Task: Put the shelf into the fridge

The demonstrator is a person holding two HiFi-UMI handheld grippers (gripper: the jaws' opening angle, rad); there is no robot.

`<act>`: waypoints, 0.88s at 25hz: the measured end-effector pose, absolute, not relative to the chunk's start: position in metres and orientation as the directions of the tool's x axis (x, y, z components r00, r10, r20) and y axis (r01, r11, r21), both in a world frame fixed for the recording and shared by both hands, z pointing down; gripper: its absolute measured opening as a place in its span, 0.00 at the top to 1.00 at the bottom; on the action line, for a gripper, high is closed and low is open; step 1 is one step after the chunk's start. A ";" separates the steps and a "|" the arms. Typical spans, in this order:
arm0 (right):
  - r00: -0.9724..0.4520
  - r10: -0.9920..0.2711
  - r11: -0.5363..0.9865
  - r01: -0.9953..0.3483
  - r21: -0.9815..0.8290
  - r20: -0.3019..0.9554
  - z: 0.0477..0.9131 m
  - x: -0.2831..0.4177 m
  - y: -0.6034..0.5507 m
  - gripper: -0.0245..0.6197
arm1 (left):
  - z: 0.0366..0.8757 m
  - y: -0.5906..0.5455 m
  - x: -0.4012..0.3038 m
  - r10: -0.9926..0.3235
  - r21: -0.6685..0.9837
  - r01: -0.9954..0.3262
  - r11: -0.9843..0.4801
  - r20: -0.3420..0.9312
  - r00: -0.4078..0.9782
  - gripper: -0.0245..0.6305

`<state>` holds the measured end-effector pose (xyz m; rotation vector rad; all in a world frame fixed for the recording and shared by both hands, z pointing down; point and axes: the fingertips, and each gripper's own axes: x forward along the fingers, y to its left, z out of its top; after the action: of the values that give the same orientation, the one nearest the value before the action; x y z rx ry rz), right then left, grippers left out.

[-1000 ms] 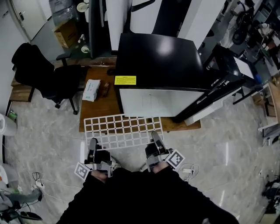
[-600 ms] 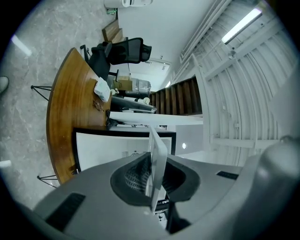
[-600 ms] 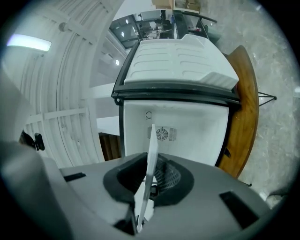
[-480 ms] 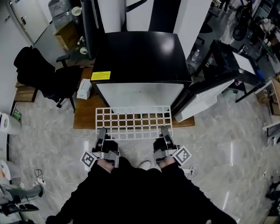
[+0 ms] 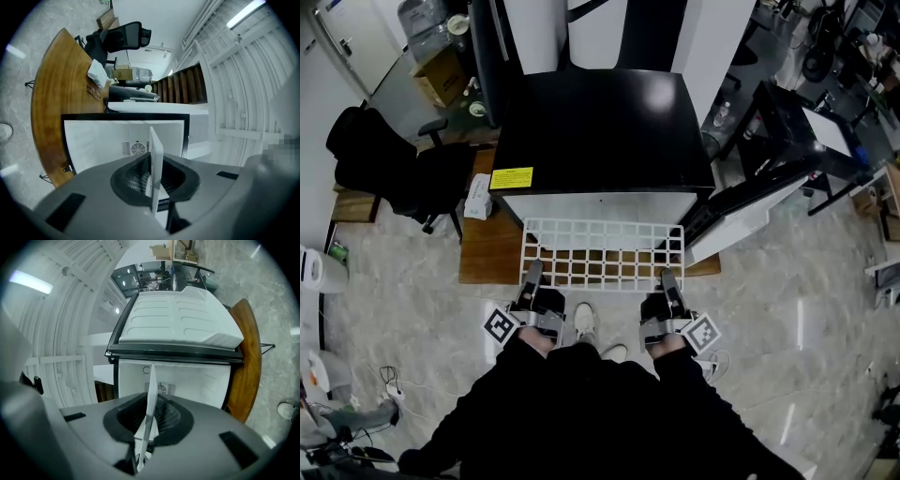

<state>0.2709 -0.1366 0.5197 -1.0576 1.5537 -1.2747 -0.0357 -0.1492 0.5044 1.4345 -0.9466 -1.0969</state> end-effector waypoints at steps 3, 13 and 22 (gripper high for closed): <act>-0.287 -0.953 0.129 -0.108 -0.986 -0.093 0.518 0.271 -0.151 0.90 | 0.508 -0.167 -0.037 -0.954 0.992 0.003 -0.130 -0.126 0.273 0.92; -0.265 -0.962 0.108 -0.121 -0.987 -0.073 0.528 0.273 -0.173 0.90 | 0.515 -0.191 -0.036 -0.950 0.994 0.025 -0.109 -0.111 0.292 0.92; -0.252 -0.966 0.087 -0.130 -0.988 -0.052 0.512 0.269 -0.192 0.90 | 0.506 -0.212 -0.040 -0.947 0.995 0.041 -0.091 -0.099 0.305 0.92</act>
<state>0.2686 -0.1921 0.5123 -1.1303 1.5317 -1.2671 -0.0395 -0.2117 0.5057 1.3905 -0.9108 -1.0549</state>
